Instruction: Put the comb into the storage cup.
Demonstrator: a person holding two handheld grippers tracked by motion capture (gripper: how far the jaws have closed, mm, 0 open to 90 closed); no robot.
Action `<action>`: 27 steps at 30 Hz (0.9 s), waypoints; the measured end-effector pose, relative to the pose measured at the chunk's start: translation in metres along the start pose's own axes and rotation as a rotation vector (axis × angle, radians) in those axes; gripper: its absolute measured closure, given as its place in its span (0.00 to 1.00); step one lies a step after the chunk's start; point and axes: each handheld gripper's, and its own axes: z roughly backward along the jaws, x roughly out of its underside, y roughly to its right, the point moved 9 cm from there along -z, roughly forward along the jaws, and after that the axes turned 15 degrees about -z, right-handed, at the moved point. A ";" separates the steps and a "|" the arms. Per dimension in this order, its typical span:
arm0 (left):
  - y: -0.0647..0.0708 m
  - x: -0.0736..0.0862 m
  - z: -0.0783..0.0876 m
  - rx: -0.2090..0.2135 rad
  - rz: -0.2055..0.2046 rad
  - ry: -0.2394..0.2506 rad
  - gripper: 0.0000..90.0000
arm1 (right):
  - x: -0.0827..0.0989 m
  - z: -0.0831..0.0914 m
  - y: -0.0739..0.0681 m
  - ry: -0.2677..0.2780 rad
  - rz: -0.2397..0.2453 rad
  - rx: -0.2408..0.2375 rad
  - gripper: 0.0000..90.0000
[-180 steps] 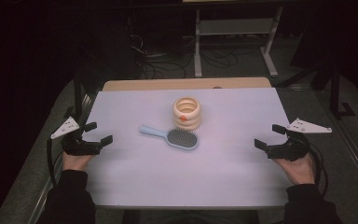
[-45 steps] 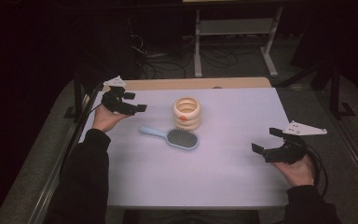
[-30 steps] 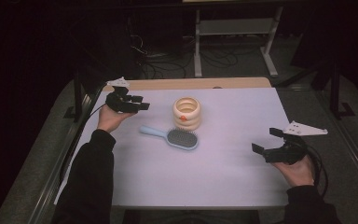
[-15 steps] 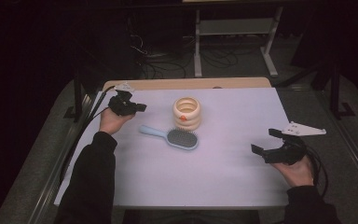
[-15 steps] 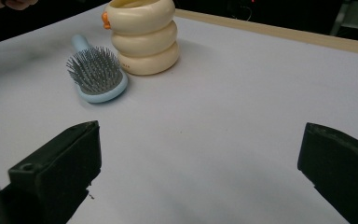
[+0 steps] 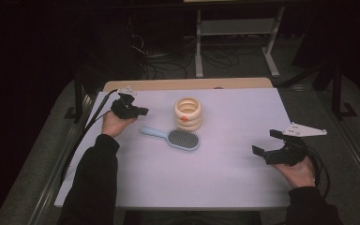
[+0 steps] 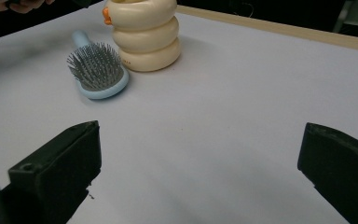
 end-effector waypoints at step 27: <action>0.009 0.037 -0.026 0.036 0.036 -0.101 1.00 | 0.001 -0.001 -0.002 -0.006 0.000 -0.009 0.00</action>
